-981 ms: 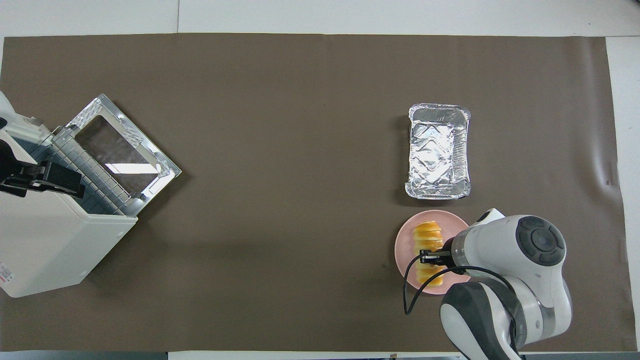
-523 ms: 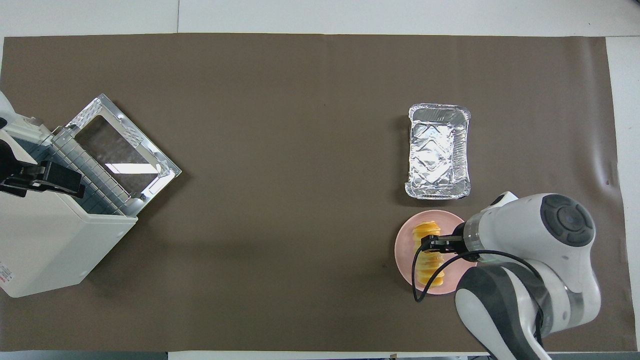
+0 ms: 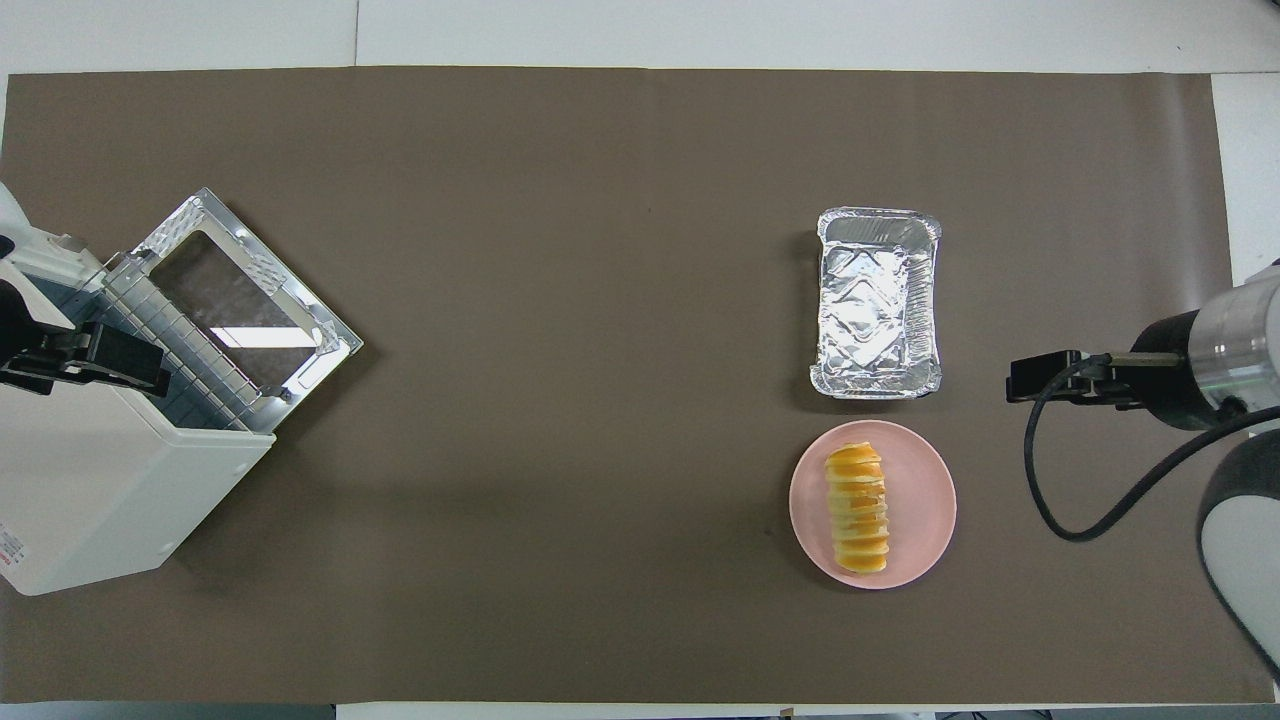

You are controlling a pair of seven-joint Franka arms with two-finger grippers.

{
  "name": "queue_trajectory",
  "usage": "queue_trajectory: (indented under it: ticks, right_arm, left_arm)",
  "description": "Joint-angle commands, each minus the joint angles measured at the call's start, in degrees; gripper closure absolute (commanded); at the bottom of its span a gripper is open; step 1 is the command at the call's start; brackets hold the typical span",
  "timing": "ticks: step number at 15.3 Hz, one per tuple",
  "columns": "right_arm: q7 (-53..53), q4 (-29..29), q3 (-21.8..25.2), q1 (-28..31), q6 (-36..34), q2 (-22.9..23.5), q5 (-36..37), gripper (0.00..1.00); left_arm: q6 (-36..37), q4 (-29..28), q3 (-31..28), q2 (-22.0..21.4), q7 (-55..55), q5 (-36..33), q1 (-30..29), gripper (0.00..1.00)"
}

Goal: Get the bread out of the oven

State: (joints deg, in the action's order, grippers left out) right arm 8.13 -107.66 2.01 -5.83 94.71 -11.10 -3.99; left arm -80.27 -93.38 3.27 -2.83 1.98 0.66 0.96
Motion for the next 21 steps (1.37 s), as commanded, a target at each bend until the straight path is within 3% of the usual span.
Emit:
queue_trajectory:
  ticks: [1, 6, 21]
  right_arm:
    - [-3.7, 8.9, -0.5, 2.5, -3.2, 6.2, 1.4, 0.00]
    - [-6.5, 12.5, -0.3, 3.5, -4.7, 8.4, 2.9, 0.00]
    - [-7.9, 12.0, 0.1, 4.5, -6.3, 8.1, 4.0, 0.00]
  left_arm:
    - [-0.6, -0.7, 0.3, -1.0, 0.6, 0.8, -0.9, 0.00]
    - [-0.6, -0.7, 0.3, -1.0, 0.6, 0.8, -0.9, 0.00]
    - [-0.6, -0.7, 0.3, -1.0, 0.6, 0.8, -0.9, 0.00]
